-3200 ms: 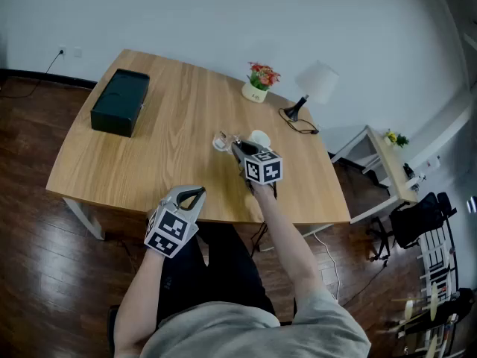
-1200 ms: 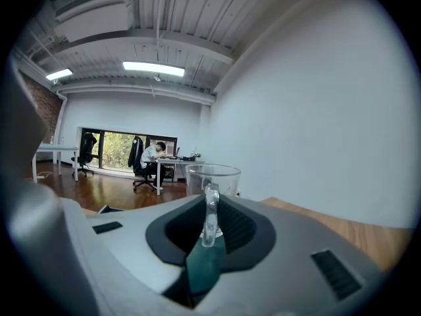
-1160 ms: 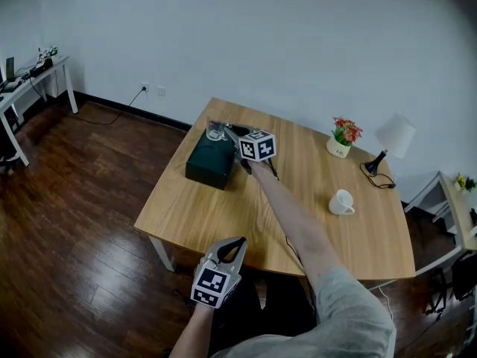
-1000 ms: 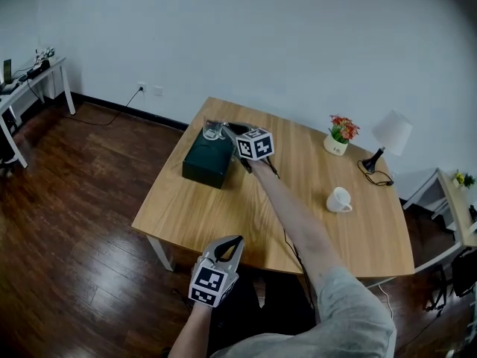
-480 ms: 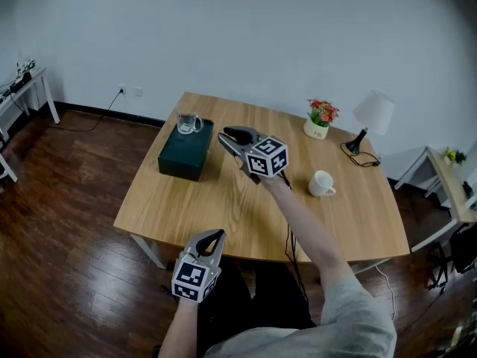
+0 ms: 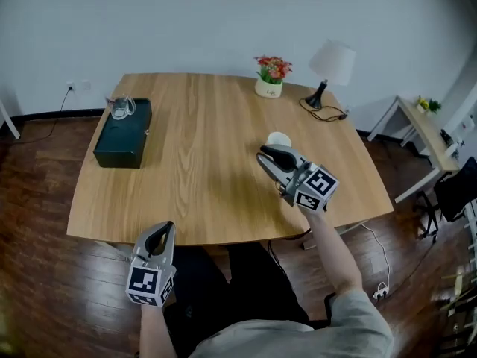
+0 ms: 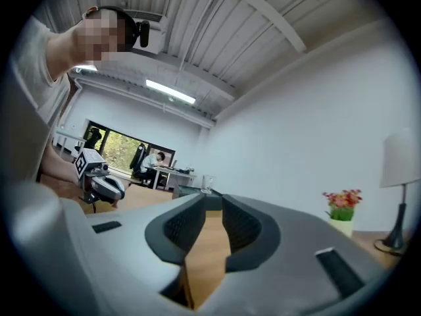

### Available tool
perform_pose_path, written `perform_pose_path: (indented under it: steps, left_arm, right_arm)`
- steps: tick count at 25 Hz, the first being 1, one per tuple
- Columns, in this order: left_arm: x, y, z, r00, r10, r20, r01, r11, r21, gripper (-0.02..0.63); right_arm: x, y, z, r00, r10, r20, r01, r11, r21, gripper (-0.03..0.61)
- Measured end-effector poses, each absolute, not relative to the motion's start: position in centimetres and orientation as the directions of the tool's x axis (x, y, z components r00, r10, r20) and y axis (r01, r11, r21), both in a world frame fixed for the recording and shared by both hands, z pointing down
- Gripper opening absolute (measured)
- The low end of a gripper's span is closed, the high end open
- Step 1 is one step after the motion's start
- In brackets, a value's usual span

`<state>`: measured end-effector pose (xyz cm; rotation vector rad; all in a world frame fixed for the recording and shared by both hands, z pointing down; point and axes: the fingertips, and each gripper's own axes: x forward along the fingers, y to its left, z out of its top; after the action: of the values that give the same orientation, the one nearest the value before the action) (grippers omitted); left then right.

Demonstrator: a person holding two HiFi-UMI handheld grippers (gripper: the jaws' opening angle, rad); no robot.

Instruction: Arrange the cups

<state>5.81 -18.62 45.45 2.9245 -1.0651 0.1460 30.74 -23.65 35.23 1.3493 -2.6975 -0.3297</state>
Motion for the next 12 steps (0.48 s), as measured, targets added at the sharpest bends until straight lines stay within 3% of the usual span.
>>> perform_pose_path:
  steps: [5, 12]
  left_arm:
    - [6.0, -18.5, 45.8, 0.757, -0.646, 0.104, -0.646, -0.763, -0.039, 0.005]
    - [6.6, -18.3, 45.9, 0.757, -0.643, 0.117, -0.638, -0.766, -0.078, 0.005]
  right_arm:
    - [38.9, -20.9, 39.7, -0.478, -0.878, 0.037, -0.861, 0.476, 0.177, 0.067]
    - [43.5, -20.5, 42.2, -0.388, -0.918, 0.079, -0.907, 0.396, 0.146, 0.069]
